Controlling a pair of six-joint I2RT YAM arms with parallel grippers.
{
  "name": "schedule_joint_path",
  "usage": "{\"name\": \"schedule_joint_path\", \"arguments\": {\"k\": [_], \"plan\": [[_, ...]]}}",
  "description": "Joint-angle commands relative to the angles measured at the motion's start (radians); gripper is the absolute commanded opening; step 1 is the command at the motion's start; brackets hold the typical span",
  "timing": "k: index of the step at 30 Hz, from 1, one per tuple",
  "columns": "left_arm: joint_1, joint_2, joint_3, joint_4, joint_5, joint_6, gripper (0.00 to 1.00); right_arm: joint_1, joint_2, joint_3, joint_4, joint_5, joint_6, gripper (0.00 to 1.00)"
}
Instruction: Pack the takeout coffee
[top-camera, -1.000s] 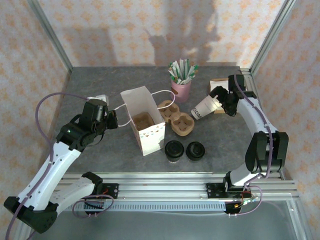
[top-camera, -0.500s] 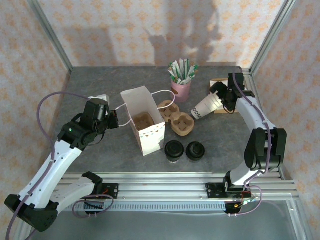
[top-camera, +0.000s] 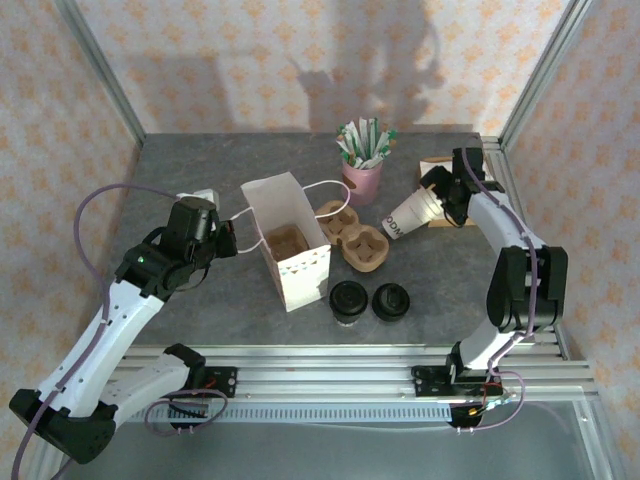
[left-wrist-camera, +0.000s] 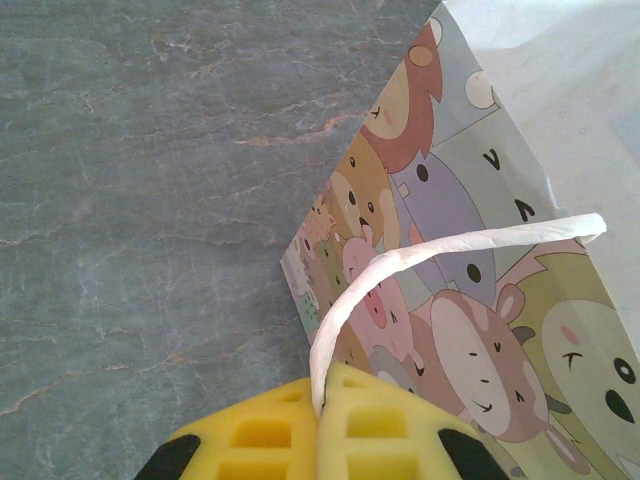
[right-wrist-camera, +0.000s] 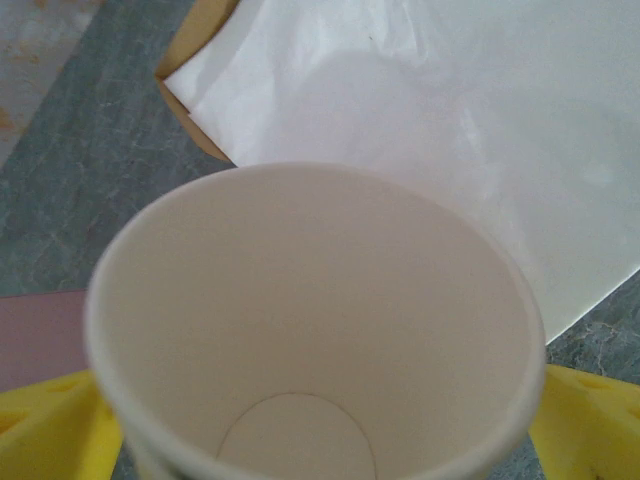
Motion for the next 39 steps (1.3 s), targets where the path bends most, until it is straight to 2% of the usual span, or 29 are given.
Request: {"name": "schedule_joint_path", "arguments": {"k": [1, 12, 19, 26, 39], "plan": [[0.007, 0.003, -0.001, 0.023, -0.013, -0.006, 0.0, -0.006, 0.029, 0.018, 0.026, 0.033, 0.016, 0.99], [0.007, 0.007, 0.001, 0.023, -0.013, -0.01, 0.0, -0.006, 0.035, -0.031, 0.157, 0.016, 0.055, 0.99], [0.007, 0.009, 0.0, 0.027, -0.013, -0.011, 0.0, -0.006, 0.02, -0.067, 0.22, 0.015, 0.069, 0.94], [0.007, 0.009, -0.004, 0.033, -0.013, -0.013, 0.0, -0.006, -0.046, -0.159, 0.38, -0.004, 0.065, 0.85], [0.007, 0.012, -0.01, 0.04, -0.015, -0.013, 0.0, -0.006, -0.1, -0.224, 0.532, -0.054, 0.034, 0.8]]}}
